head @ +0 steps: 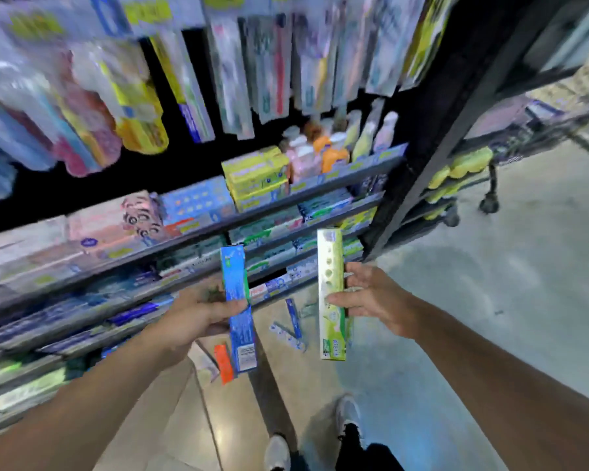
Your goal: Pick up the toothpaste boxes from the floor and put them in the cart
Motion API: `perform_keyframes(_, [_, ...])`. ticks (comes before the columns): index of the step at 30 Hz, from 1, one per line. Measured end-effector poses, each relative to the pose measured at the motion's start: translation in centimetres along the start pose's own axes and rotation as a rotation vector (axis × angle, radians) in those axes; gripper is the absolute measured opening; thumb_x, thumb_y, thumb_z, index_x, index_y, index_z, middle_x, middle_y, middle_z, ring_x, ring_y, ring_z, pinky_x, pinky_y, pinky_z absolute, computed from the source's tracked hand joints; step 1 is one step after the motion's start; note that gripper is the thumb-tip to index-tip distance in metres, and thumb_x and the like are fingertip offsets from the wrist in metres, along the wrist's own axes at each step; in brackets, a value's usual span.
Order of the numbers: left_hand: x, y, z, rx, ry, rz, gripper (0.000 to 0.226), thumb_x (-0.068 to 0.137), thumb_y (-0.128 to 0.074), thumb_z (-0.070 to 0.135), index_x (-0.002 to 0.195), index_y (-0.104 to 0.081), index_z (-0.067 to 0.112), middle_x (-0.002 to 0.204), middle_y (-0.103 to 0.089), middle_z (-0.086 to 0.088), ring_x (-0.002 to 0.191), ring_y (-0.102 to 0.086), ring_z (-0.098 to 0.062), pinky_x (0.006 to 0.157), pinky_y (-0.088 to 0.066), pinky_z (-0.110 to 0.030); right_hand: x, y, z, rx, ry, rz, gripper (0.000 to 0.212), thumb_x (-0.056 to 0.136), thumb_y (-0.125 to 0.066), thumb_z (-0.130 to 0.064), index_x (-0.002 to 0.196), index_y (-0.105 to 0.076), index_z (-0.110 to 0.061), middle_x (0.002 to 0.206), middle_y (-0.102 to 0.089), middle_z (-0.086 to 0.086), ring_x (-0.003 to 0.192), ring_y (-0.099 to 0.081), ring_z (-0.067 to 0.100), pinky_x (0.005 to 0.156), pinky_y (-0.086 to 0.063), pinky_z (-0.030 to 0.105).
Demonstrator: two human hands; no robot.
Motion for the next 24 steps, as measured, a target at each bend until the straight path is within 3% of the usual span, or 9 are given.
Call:
perform_keyframes(2, [-1.5,-1.4,3.9,0.045,-0.053,-0.023,0.028,0.081,-0.080,0.014,0.106,-0.068,0.009,0.099,-0.075,-0.014,0.074,-0.072,-0.013,0.064,-0.057,-0.024,-3.0,0.5,-2.1,-0.006,0.043,0.053,0.043,0.083,-0.074,0.003,0.122,-0.063,-0.010,0.093,-0.075,0.000,0.090,-0.074,0.019,0.077,-0.060,0.039])
perform_keyframes(3, [-2.0,-2.2,5.6,0.075,-0.073,-0.039,0.030,0.080,-0.082,0.017,0.106,-0.068,0.010,0.100,-0.075,-0.015,0.077,-0.072,-0.016,0.069,-0.057,-0.027,-4.4,0.7,-3.0,-0.005,0.064,0.091,0.043,0.081,-0.077,0.000,0.121,-0.064,-0.012,0.094,-0.075,0.002,0.095,-0.073,0.025,0.087,-0.058,0.051])
perform_keyframes(5, [-2.7,-3.6,8.6,0.110,-0.108,-0.068,0.042,0.075,-0.085,0.022,0.109,-0.066,0.007,0.107,-0.073,-0.020,0.086,-0.070,-0.027,0.081,-0.054,-0.040,-6.7,1.5,-4.3,0.026,0.106,0.168,0.042,0.078,-0.081,-0.005,0.116,-0.066,-0.013,0.100,-0.075,0.009,0.101,-0.070,0.036,0.094,-0.050,0.062])
perform_keyframes(7, [-3.0,-5.1,11.2,0.131,-0.149,-0.089,0.040,0.080,-0.081,0.016,0.113,-0.064,0.003,0.107,-0.072,-0.020,0.085,-0.066,-0.032,0.074,-0.053,-0.043,-9.0,2.5,-5.3,0.051,0.136,0.249,0.044,0.072,-0.085,-0.013,0.113,-0.067,-0.012,0.107,-0.070,0.018,0.102,-0.069,0.039,0.093,-0.052,0.061])
perform_keyframes(9, [-3.1,-7.1,13.4,0.155,-0.180,-0.110,0.034,0.084,-0.077,0.014,0.113,-0.063,0.003,0.100,-0.074,-0.017,0.082,-0.065,-0.028,0.065,-0.049,-0.036,-10.9,3.8,-5.8,0.075,0.167,0.322,0.049,0.062,-0.087,-0.021,0.108,-0.069,-0.016,0.110,-0.068,0.023,0.104,-0.066,0.043,0.091,-0.052,0.061])
perform_keyframes(12, [-2.9,-11.0,16.1,0.196,-0.212,-0.162,0.028,0.087,-0.074,0.013,0.111,-0.065,0.005,0.097,-0.077,-0.010,0.082,-0.070,-0.020,0.062,-0.055,-0.028,-13.4,6.6,-6.0,0.109,0.201,0.397,0.050,0.064,-0.085,-0.020,0.110,-0.068,-0.018,0.109,-0.071,0.019,0.104,-0.067,0.041,0.092,-0.053,0.059])
perform_keyframes(16, [-1.4,-17.9,18.5,0.260,-0.223,-0.237,0.035,0.085,-0.075,0.015,0.115,-0.063,0.003,0.104,-0.076,-0.013,0.083,-0.070,-0.019,0.065,-0.054,-0.030,-16.9,12.4,-4.6,0.157,0.209,0.450,0.037,0.077,-0.082,-0.007,0.111,-0.068,-0.014,0.107,-0.073,0.014,0.102,-0.070,0.032,0.088,-0.059,0.046])
perform_keyframes(20, [-0.3,-27.1,20.3,0.319,-0.211,-0.312,0.032,0.088,-0.073,0.014,0.115,-0.062,0.000,0.097,-0.076,-0.013,0.079,-0.068,-0.022,0.056,-0.055,-0.023,-20.8,19.7,-3.0,0.175,0.211,0.508,0.043,0.066,-0.082,-0.015,0.107,-0.069,-0.014,0.093,-0.071,0.007,0.084,-0.072,0.017,0.067,-0.057,0.028])
perform_keyframes(24, [1.0,-36.7,22.4,0.348,-0.211,-0.350,0.031,0.088,-0.073,0.013,0.113,-0.062,-0.002,0.095,-0.075,-0.018,0.077,-0.068,-0.021,0.054,-0.052,-0.025,-24.6,28.3,-1.4,0.208,0.202,0.557,0.051,0.061,-0.080,-0.014,0.111,-0.068,-0.011,0.087,-0.070,0.001,0.077,-0.070,0.014,0.067,-0.057,0.030])
Point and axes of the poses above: each hand's wrist, its own x-axis towards the middle knuckle, its own y-axis out of the back of the hand, z = x × y, the point moved 3 cm from there along x, towards the middle knuckle
